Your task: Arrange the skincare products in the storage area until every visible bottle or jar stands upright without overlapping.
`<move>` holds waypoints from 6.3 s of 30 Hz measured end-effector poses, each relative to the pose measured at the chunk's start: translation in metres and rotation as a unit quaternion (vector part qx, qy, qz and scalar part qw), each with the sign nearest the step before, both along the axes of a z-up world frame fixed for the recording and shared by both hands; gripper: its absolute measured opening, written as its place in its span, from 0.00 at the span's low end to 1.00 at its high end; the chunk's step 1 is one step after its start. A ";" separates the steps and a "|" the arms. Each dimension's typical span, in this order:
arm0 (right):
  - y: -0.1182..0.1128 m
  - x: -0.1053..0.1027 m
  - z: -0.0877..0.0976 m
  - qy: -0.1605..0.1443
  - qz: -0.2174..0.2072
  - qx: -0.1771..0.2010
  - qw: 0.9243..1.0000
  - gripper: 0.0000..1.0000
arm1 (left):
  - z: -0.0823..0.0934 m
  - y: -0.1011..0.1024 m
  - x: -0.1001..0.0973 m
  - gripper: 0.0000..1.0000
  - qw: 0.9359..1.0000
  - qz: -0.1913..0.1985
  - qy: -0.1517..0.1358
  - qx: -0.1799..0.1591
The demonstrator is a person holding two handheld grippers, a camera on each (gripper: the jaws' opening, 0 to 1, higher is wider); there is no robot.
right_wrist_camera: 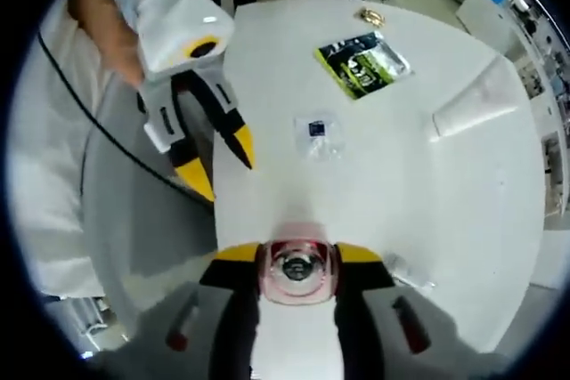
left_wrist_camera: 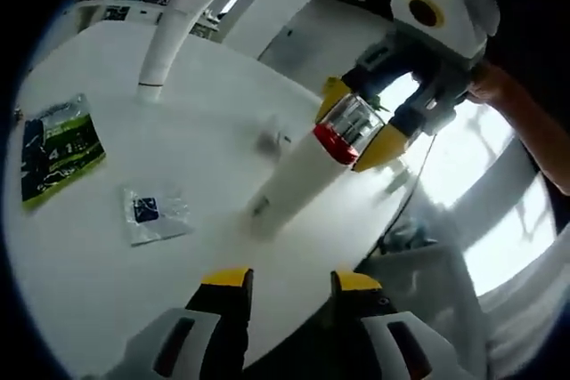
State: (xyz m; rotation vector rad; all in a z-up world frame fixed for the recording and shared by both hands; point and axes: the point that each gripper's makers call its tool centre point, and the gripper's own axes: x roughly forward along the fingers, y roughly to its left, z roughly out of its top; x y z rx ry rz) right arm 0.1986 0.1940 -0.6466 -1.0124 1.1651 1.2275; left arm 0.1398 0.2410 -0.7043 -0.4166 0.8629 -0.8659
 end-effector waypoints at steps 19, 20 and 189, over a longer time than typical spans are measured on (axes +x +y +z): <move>0.007 0.018 0.009 -0.013 0.034 -0.009 0.999 0.29 | -0.001 0.004 -0.001 0.34 1.000 0.009 0.016 -0.006; 0.008 0.021 0.010 -0.014 0.035 -0.008 0.999 0.29 | -0.001 0.005 0.000 0.34 1.000 0.012 0.013 -0.004; 0.068 0.217 0.022 -0.023 -0.013 0.125 0.992 0.39 | -0.020 0.069 0.036 0.33 0.984 0.175 0.035 0.014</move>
